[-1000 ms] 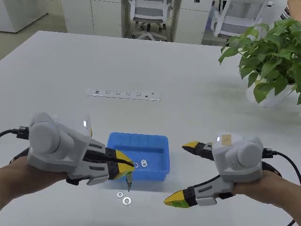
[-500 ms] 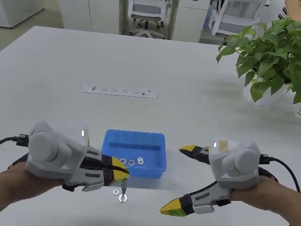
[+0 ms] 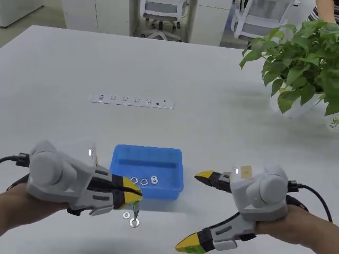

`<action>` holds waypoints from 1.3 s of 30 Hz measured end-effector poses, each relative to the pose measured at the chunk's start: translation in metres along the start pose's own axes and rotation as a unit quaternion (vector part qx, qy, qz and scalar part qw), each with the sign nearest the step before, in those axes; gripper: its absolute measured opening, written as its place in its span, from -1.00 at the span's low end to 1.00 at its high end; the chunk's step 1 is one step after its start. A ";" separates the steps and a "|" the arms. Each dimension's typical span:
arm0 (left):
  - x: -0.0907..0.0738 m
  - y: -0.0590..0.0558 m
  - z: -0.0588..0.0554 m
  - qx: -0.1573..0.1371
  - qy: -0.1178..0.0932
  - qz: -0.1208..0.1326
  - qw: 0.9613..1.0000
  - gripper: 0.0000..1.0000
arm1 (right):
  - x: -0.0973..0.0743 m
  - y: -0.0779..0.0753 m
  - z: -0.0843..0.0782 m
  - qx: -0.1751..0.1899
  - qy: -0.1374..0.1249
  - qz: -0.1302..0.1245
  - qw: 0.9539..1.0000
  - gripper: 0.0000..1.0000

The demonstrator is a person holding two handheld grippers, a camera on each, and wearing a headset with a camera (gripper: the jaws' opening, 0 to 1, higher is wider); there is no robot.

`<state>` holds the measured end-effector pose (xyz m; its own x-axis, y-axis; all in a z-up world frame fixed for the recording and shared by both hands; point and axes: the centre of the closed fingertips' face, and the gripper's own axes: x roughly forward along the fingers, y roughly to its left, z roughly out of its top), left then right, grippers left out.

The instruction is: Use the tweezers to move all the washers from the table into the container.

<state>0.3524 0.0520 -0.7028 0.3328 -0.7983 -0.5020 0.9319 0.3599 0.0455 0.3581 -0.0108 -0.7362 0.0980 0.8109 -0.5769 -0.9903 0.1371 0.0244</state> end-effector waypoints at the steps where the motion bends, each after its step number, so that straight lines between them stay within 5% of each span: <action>1: 0.000 0.000 0.000 0.000 0.000 -0.001 1.000 -0.89 | 0.000 0.000 0.000 0.000 -0.001 0.001 1.000 0.91; 17: 0.003 -0.003 0.001 0.004 -0.002 -0.014 1.000 -0.89 | 0.011 0.006 0.007 -0.016 -0.006 0.022 1.000 0.72; 39: 0.000 -0.003 0.000 0.028 0.020 -0.052 0.998 -0.90 | 0.047 0.014 0.016 -0.094 0.011 0.078 0.992 0.01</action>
<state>0.3496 0.0510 -0.7034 0.2293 -0.8092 -0.5409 0.9680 0.2479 0.0394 0.3506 0.0387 -0.7496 -0.0581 0.8011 -0.5957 -0.9944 -0.0992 -0.0364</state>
